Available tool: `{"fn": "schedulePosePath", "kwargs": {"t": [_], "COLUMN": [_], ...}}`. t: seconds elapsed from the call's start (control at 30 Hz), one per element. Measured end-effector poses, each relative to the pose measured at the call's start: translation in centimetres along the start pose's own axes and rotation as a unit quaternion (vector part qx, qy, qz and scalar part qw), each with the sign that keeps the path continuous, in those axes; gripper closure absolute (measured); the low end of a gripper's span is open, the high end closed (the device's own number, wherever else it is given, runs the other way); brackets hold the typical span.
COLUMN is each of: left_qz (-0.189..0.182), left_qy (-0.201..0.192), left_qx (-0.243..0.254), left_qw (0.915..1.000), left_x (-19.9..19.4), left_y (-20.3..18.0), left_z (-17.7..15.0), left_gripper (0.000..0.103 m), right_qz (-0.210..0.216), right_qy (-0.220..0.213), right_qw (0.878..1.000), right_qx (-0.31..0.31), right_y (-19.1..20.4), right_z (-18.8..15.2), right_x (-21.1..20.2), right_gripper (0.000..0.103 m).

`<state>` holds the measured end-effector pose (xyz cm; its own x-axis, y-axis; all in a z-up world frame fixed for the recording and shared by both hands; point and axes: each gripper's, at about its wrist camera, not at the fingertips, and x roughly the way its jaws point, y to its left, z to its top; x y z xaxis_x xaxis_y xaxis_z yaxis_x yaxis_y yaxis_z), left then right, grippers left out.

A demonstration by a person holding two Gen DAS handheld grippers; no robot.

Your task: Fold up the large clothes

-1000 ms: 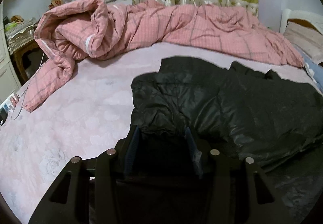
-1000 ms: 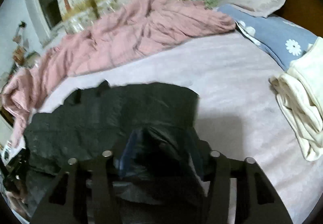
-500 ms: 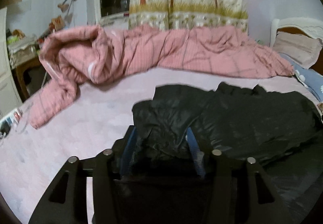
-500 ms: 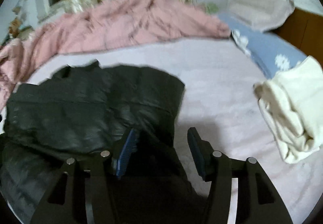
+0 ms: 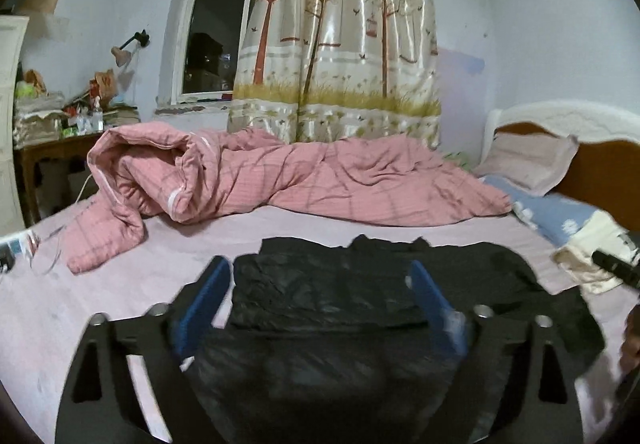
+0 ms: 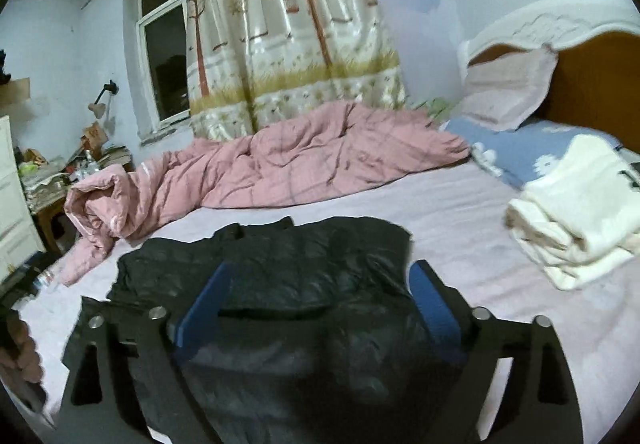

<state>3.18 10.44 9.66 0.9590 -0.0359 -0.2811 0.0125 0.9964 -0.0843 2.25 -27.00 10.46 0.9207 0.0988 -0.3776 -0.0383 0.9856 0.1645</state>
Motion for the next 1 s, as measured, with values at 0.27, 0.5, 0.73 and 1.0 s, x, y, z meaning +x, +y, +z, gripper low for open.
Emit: {"fn": "schedulePosePath", "kwargs": {"t": [0.27, 0.5, 0.73, 1.0], "left_qz": [0.005, 0.0, -0.016, 0.015], "left_qy": [-0.011, 0.028, 0.093, 0.175], "left_qx": [0.046, 0.043, 0.038, 0.106], "left_qw": [0.9989, 0.9987, 0.9948, 0.9788], "left_x": [-3.3, -3.4, -2.7, 0.1], "left_y": [-1.0, -1.5, -1.6, -3.9], "left_z": [-3.5, -5.5, -8.0, -11.2], "left_gripper": [0.0, 0.0, 0.0, 0.008], "right_qz": [-0.039, -0.02, -0.013, 0.0], "right_qy": [0.024, 0.023, 0.045, 0.133], "right_qw": [0.997, 0.997, 0.996, 0.977], "right_qx": [-0.067, -0.064, -0.073, -0.164], "right_y": [1.6, 2.1, 2.8, 6.0], "right_z": [-5.1, -6.5, -7.4, -10.1], "right_x": [-2.6, -4.1, -3.9, -1.5], "right_gripper": [0.0, 0.0, 0.0, 0.0]}}
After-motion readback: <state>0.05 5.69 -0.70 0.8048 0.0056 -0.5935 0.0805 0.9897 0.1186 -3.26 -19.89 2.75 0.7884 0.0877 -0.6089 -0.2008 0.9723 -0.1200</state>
